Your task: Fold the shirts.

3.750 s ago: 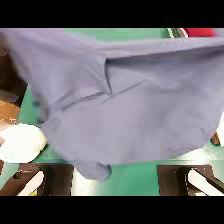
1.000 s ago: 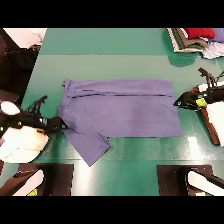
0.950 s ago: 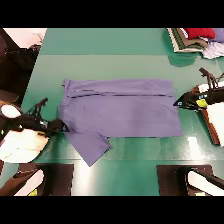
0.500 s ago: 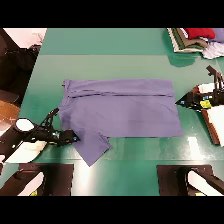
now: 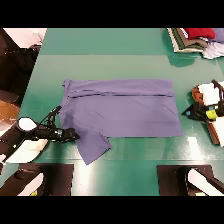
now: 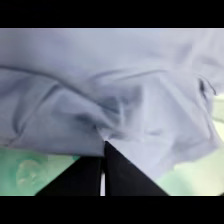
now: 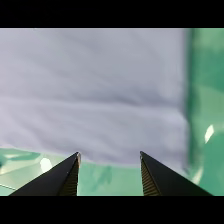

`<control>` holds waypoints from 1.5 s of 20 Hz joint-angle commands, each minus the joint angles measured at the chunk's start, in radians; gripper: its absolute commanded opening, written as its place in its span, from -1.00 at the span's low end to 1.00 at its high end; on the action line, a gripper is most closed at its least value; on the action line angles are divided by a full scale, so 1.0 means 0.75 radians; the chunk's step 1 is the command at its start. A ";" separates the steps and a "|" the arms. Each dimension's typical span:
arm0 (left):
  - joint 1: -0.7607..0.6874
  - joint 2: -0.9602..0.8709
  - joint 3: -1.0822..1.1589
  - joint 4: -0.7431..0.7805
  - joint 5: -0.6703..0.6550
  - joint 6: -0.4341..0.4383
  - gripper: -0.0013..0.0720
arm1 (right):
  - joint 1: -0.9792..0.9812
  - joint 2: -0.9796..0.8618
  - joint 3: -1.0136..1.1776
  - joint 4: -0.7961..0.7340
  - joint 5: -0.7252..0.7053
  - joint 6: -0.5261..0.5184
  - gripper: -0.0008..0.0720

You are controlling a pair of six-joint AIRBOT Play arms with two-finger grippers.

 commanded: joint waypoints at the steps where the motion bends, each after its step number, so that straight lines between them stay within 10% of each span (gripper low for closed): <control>1: -0.003 0.002 0.065 -0.011 -0.040 0.055 -0.91 | -0.176 -0.003 -0.202 -0.069 0.009 0.001 0.28; 12: -0.003 0.001 0.094 -0.010 -0.028 0.061 -0.91 | -0.122 -0.004 -0.418 -0.021 -0.272 0.002 0.25; 16: -0.003 0.002 0.094 0.002 -0.068 0.061 -0.91 | -0.042 -0.003 -0.418 -0.026 -0.281 0.002 -0.94; 30: -0.003 0.457 0.283 0.174 -0.407 -0.122 -0.91 | -0.035 0.761 -0.415 -0.268 0.122 0.112 -0.94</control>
